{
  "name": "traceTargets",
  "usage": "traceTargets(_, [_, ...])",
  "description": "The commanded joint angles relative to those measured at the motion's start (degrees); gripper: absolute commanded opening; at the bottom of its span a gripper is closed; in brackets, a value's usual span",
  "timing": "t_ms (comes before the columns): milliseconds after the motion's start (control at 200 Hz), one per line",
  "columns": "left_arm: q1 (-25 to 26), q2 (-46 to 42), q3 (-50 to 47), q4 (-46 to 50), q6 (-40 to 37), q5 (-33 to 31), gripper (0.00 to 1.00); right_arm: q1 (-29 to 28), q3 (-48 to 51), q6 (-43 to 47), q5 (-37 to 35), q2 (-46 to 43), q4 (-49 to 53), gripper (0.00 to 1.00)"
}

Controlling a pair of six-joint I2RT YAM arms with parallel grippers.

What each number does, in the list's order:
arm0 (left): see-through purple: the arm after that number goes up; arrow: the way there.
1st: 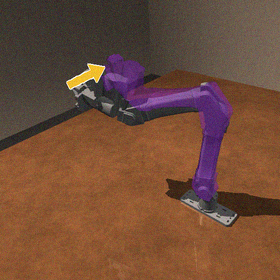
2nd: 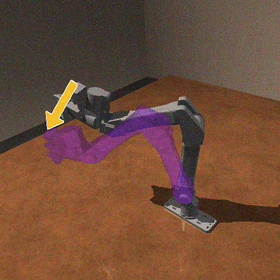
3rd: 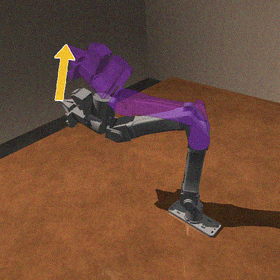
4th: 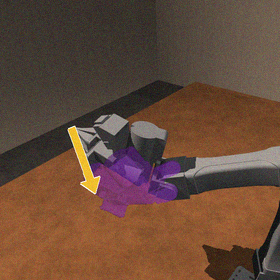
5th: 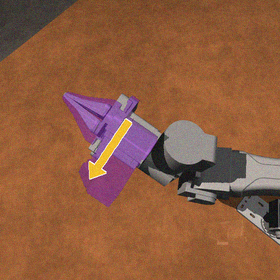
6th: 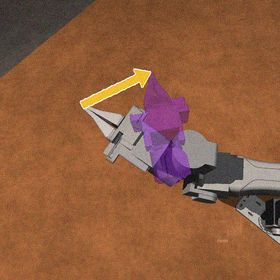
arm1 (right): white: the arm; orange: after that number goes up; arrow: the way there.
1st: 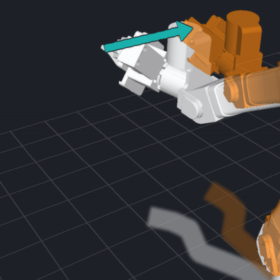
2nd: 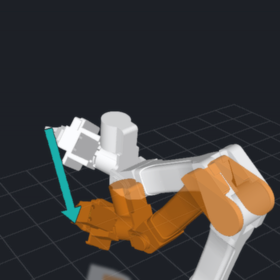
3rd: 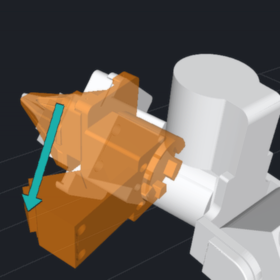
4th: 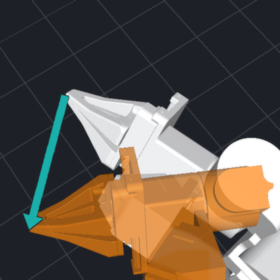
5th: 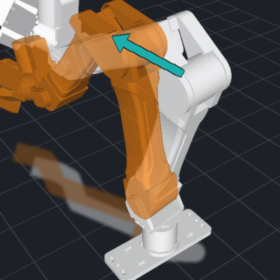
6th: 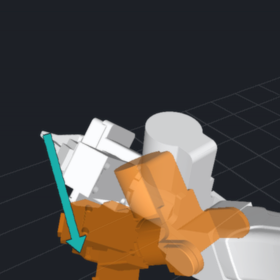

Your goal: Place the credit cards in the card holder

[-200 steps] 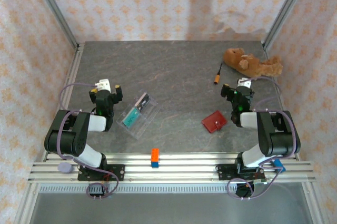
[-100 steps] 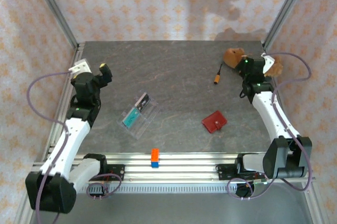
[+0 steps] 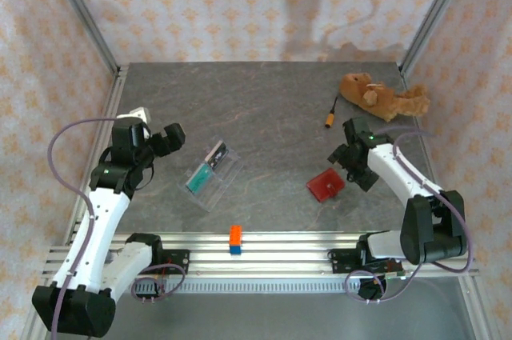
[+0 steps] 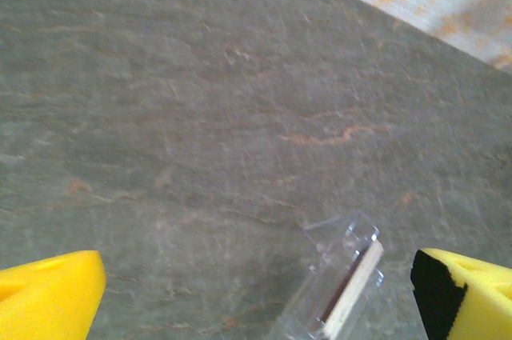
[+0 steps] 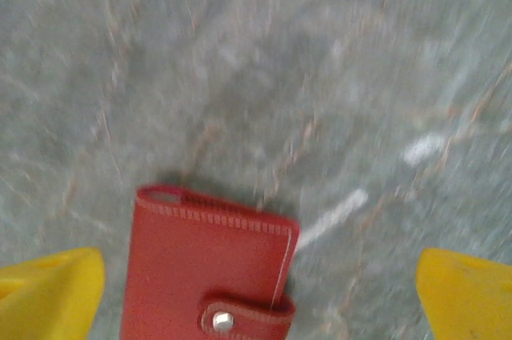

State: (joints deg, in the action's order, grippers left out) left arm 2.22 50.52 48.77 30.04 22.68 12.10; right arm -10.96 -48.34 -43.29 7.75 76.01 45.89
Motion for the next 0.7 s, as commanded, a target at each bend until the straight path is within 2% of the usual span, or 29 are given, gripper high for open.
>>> traceTargets(0, [2.0,0.9,0.6,-0.2,0.9,3.4,0.99,-3.4,1.8,-11.2,3.3,-2.6,0.7,0.99])
traceTargets(110, [4.8,2.1,0.3,-1.6,0.8,1.3,1.00,-5.4,2.3,-14.5,2.3,-2.4,-0.4,0.99])
traceTargets(210, [5.8,3.1,0.0,-1.7,0.4,0.8,0.99,-6.6,4.1,-15.9,4.7,-1.0,-4.8,0.99])
traceTargets(305, [6.0,1.4,-1.5,-2.9,1.6,-1.5,0.99,-6.8,4.2,-15.3,7.5,2.4,-6.0,0.99])
traceTargets(406, [6.0,-1.4,-3.4,-5.1,0.9,-1.7,0.99,-7.0,3.3,-14.3,6.8,5.6,-4.5,0.99])
traceTargets(531, [5.9,-2.0,-3.7,-3.4,-0.1,-4.0,0.99,-7.0,3.5,-12.6,5.8,8.4,-5.2,0.99])
traceTargets(691, [5.9,-1.1,-3.8,-2.7,-0.8,-2.3,0.99,-7.3,4.8,-12.0,5.7,10.3,-8.0,0.99])
